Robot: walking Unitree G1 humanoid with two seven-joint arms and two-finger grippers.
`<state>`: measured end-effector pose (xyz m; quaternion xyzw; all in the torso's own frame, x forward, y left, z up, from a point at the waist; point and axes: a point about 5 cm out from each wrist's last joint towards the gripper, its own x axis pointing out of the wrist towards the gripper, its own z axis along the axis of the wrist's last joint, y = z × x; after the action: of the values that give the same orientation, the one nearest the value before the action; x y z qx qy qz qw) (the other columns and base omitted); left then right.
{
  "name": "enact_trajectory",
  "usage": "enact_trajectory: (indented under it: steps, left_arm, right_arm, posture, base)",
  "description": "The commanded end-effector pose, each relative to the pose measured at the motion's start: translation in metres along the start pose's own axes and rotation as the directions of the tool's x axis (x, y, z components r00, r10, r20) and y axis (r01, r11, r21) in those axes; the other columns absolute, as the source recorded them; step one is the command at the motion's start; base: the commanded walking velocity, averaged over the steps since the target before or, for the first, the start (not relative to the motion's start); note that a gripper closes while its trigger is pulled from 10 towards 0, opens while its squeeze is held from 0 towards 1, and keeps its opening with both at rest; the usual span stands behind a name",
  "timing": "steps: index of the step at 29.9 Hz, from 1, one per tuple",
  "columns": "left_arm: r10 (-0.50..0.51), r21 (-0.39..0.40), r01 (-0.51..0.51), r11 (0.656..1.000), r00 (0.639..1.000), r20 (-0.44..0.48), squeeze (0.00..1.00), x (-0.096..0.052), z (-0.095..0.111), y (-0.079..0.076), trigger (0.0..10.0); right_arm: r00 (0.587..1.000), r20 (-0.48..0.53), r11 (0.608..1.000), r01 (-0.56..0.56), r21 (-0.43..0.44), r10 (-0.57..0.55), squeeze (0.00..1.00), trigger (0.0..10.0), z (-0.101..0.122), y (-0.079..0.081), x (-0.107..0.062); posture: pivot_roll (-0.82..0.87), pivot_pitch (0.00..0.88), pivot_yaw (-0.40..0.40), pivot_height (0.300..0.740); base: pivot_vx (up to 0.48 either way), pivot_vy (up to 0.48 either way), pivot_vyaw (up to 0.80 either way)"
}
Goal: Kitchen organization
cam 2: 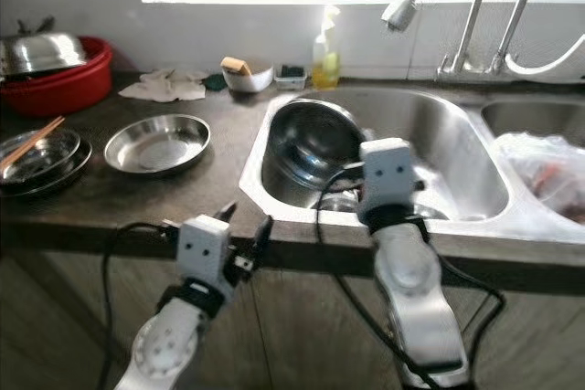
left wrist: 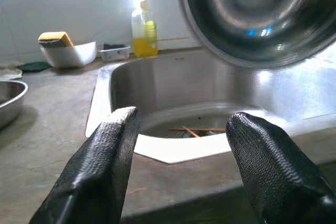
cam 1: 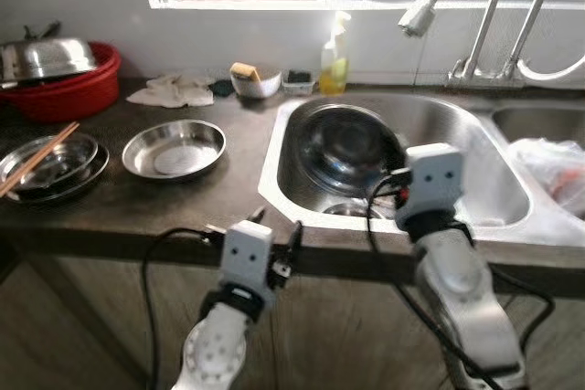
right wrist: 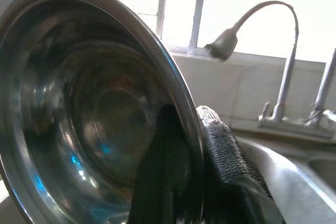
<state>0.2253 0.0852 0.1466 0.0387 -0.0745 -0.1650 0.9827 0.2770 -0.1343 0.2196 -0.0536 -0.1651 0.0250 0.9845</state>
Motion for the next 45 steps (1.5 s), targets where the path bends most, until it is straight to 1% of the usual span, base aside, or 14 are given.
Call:
enact_trajectory:
  steps: [1, 8, 12, 17, 20, 22, 27, 28, 30, 32, 35, 39, 40, 45]
  left_arm:
    - [0.022, 0.019, -0.022, 1.0, 1.0, -0.014, 0.0, -0.001, -0.003, 0.005, 10.0]
    - [0.02, 0.026, -0.02, 0.999, 1.0, -0.011, 0.0, 0.0, -0.002, 0.006, 10.0]
    - [0.023, -0.015, -0.023, 1.0, 1.0, -0.012, 0.0, 0.0, -0.003, 0.005, 10.0]
    - [0.034, -0.01, -0.034, 0.999, 0.999, -0.016, 0.0, 0.0, -0.003, 0.006, 10.0]
    - [0.032, -0.011, -0.033, 0.999, 0.999, -0.021, 0.0, 0.0, -0.004, 0.005, 10.0]
    - [0.028, -0.013, -0.028, 1.0, 0.999, -0.02, 0.0, 0.0, -0.003, 0.003, 10.0]
    - [0.019, -0.023, -0.02, 1.0, 1.0, -0.021, 0.0, -0.002, -0.002, -0.001, 10.0]
    - [0.017, -0.026, -0.018, 0.999, 1.0, -0.025, 0.0, -0.003, -0.002, -0.002, 10.0]
    - [0.015, -0.035, -0.016, 0.999, 1.0, -0.026, 0.0, -0.005, 0.0, -0.004, 10.0]
    - [0.01, -0.046, -0.011, 0.999, 0.999, -0.031, 0.0, -0.009, 0.001, -0.007, 10.0]
    - [0.002, -0.062, -0.005, 0.998, 0.999, -0.043, 0.0, -0.015, 0.002, -0.011, 10.0]
    - [-0.008, -0.068, 0.005, 0.998, 0.999, -0.053, 0.0, -0.021, 0.003, -0.014, 10.0]
    - [-0.01, -0.07, 0.005, 0.998, 0.998, -0.058, 0.0, -0.024, 0.004, -0.015, 10.0]
    - [-0.009, -0.076, 0.004, 0.997, 0.998, -0.059, 0.0, -0.029, 0.008, -0.016, 10.0]
  right_arm:
    - [1.0, 0.011, 1.0, -0.022, 0.014, 0.022, 0.0, 10.0, 0.004, 0.004, 0.004]
    - [0.999, 0.014, 0.999, -0.052, 0.007, 0.052, 0.0, 10.0, 0.008, 0.0, 0.014]
    - [0.997, 0.002, 0.997, -0.081, 0.004, 0.081, 0.0, 10.0, 0.011, -0.003, 0.026]
    - [0.994, -0.038, 0.995, -0.103, -0.01, 0.103, 0.0, 10.0, 0.011, -0.007, 0.039]
    - [0.987, -0.083, 0.99, -0.138, -0.02, 0.136, 0.0, 10.0, 0.007, -0.008, 0.051]
    - [0.976, -0.152, 0.986, -0.165, -0.029, 0.159, 0.0, 10.0, -0.001, -0.008, 0.064]
    - [0.958, -0.216, 0.98, -0.198, -0.032, 0.187, 0.0, 10.0, -0.004, -0.009, 0.084]
    - [0.945, -0.254, 0.975, -0.22, -0.034, 0.204, 0.0, 10.0, -0.008, -0.009, 0.089]
    - [0.943, -0.27, 0.976, -0.213, -0.044, 0.193, 0.0, 10.0, -0.01, -0.013, 0.098]
    - [0.925, -0.345, 0.977, -0.198, -0.074, 0.161, 0.0, 10.0, -0.018, -0.02, 0.111]
    - [0.905, -0.41, 0.98, -0.172, -0.1, 0.117, 0.0, 10.0, -0.028, -0.029, 0.121]
    - [0.887, -0.456, 0.987, -0.132, -0.091, 0.077, 0.0, 10.0, -0.036, -0.037, 0.124]
    - [0.873, -0.483, 0.989, -0.12, -0.09, 0.061, 0.0, 10.0, -0.041, -0.041, 0.124]
    - [0.845, -0.532, 0.991, -0.112, -0.072, 0.057, 0.0, 10.0, -0.054, -0.043, 0.122]
  posture:
    - [0.08, 0.025, -0.024, 0.74]
    - [0.08, 0.027, -0.025, 0.74]
    - [0.08, 0.034, -0.025, 0.74]
    - [0.08, 0.042, -0.026, 0.74]
    - [0.08, 0.048, -0.027, 0.74]
    - [0.08, 0.054, -0.027, 0.74]
    - [0.09, 0.081, -0.035, 0.74]
    - [0.09, 0.086, -0.035, 0.74]
    - [0.09, 0.1, -0.04, 0.74]
    - [0.1, 0.127, -0.047, 0.74]
    - [0.11, 0.143, -0.051, 0.74]
    - [0.12, 0.171, -0.056, 0.74]
    - [0.12, 0.183, -0.057, 0.74]
    - [0.13, 0.21, -0.054, 0.74]
  base:
    - [0.0, -0.42, 0.0]
    - [0.311, -0.323, 0.0]
    - [0.34, 0.0, 0.0]
    - [0.0, 0.0, 0.0]
    - [0.0, 0.0, 0.0]
    - [0.0, 0.0, 0.0]
    - [0.0, 0.0, 0.0]
    - [0.0, 0.0, 0.0]
    - [0.0, 0.0, 0.0]
    - [0.0, 0.0, 0.0]
    - [0.0, 0.0, 0.0]
    - [0.0, 0.0, 0.0]
    - [0.0, 0.0, 0.0]
    - [0.0, 0.0, 0.0]
